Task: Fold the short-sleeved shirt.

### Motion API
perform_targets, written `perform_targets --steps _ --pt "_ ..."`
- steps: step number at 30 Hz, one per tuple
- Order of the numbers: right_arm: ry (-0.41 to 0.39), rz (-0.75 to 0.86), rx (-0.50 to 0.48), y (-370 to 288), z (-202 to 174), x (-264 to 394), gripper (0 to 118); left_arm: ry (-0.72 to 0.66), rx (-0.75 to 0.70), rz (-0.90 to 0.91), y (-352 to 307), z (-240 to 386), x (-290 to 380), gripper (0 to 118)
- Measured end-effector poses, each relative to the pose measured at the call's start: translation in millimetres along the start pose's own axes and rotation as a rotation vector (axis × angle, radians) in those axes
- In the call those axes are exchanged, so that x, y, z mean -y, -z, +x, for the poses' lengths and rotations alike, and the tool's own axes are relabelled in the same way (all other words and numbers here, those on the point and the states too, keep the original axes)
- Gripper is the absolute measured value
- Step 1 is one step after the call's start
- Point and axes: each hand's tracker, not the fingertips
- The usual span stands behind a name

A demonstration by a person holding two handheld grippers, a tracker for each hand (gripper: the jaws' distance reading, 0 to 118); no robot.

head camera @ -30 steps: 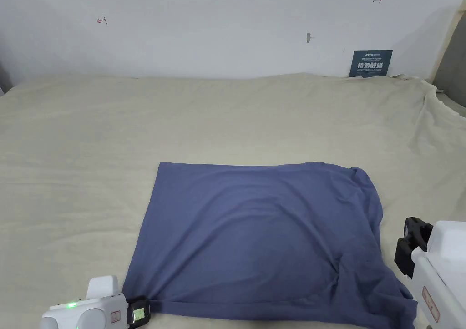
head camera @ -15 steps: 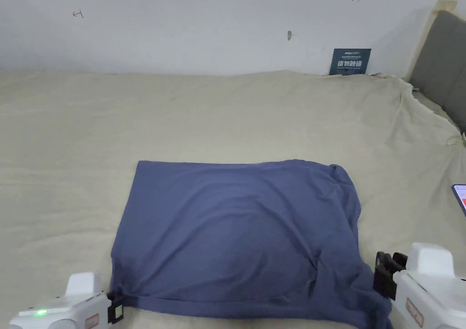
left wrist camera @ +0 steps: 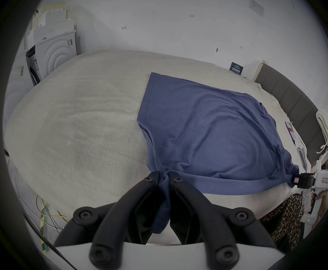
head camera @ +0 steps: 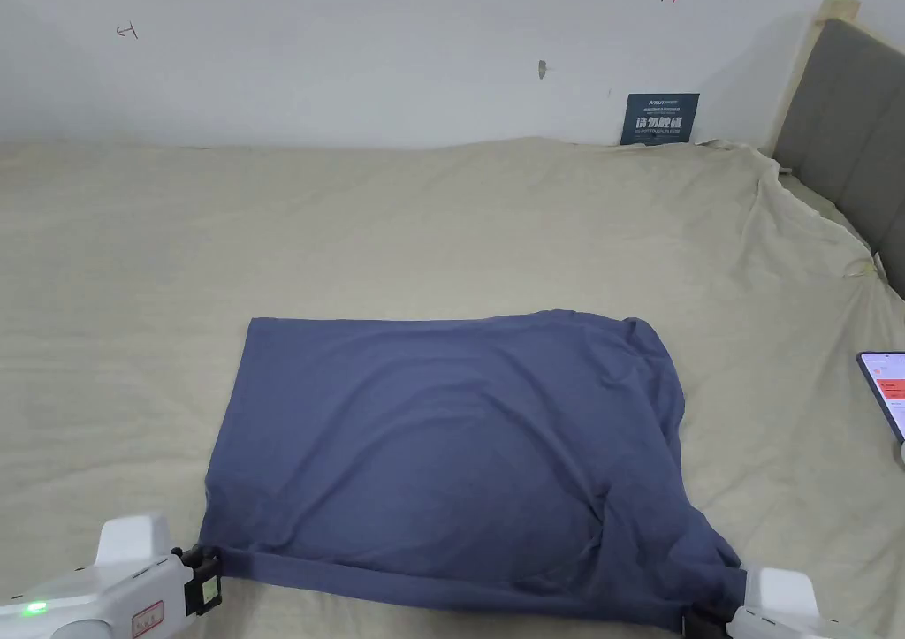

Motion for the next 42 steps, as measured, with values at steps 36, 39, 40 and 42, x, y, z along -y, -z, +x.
perform_targets --steps 36,39,40,42 --pt "0.025 0.126 -0.087 46.0 -31.1 -195.6 8 0.007 -0.05 -0.066 126.5 3.2 -139.3 8" --pt "0.033 0.084 -0.054 78.9 -29.5 -205.6 8 0.012 -0.061 -0.108 154.4 5.5 -144.9 8" --pt "0.033 0.073 -0.045 89.3 -29.6 -208.0 8 0.017 -0.067 -0.119 162.6 7.0 -146.3 8" --pt "0.04 0.051 -0.029 105.3 -30.3 -210.8 8 0.024 -0.077 -0.138 165.2 15.3 -148.4 8"
